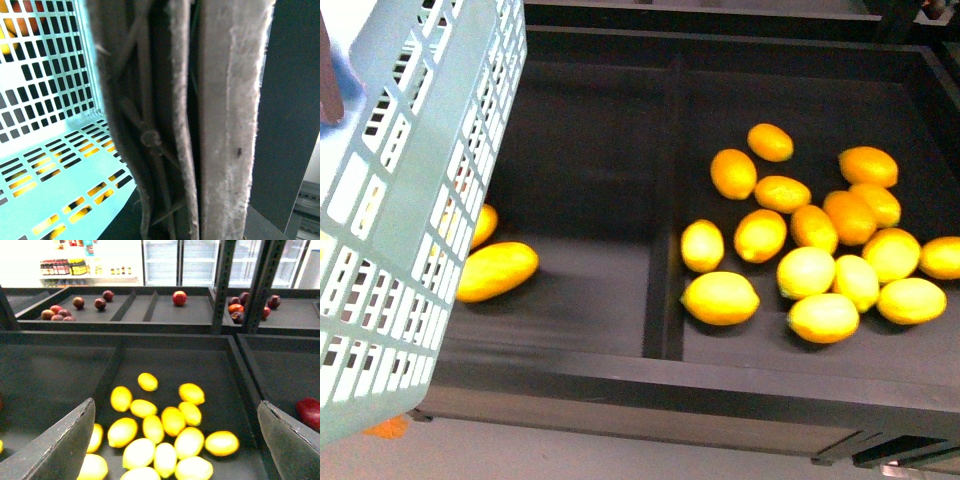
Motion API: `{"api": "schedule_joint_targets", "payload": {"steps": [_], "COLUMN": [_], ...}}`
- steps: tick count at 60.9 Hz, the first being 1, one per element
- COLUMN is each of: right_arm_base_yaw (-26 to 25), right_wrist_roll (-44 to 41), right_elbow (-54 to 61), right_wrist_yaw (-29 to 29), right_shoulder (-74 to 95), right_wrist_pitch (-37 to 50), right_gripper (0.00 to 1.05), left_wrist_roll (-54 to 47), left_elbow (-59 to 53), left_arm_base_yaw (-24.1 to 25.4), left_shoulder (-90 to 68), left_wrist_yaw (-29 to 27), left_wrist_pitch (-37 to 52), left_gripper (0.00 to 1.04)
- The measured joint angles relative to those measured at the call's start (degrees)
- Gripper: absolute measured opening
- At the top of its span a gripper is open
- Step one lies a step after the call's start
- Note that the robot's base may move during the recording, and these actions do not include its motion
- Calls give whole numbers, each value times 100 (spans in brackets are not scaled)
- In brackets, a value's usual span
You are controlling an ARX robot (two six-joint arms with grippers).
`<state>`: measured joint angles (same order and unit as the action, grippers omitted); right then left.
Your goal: Pick lemon and mango into basket
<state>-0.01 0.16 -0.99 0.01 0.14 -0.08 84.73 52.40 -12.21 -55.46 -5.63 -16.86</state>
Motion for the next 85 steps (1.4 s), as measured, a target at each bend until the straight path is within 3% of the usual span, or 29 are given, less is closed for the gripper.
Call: {"api": "schedule_joint_targets", "payload": {"steps": [21,24,26,35,40,46,52,57,65,85], "right_arm_base_yaw": [0,-2,-2,-2,-2,-2,0,0,0,0], "right_wrist_roll": [-2,0,0,0,0,0,0,0,0,0], "right_elbow": [0,0,2,0,2,2,2,0,0,2], "right_wrist_yaw": [-31,-31,-33,-24,-22,-22,-4,-7,-4,-4], "right_shoulder": [15,13,11,13,13,13,13,13,13,13], "right_wrist_pitch": [0,0,2,0,0,0,0,2,0,0], "right_gripper": [96,96,96,96,96,96,96,96,96,96], "left_wrist_roll": [-170,-511,-1331,-3569,-3967,-3873,-3591,-3576,-3536,-3560], "left_elbow": [55,295,520,1143,1541,1956,2455,2632,2629,2629], "left_arm_base_yaw": [-4,-44,-79,-396,-627,-929,-1519,-2017,-2341,-2380], "left_shoulder": [-70,-262,-492,-1515,-2109,-2636,-3209,-3451,-3587,-3606], "left_wrist_yaw": [-81,-205,-284,-229,90,619,1427,1768,1779,1858], "left_wrist_pitch": [-155,-713,-1051,-929,-752,-494,-343,-463,-463,-463], "left_gripper": [18,18,18,18,18,18,17,17,17,17]}}
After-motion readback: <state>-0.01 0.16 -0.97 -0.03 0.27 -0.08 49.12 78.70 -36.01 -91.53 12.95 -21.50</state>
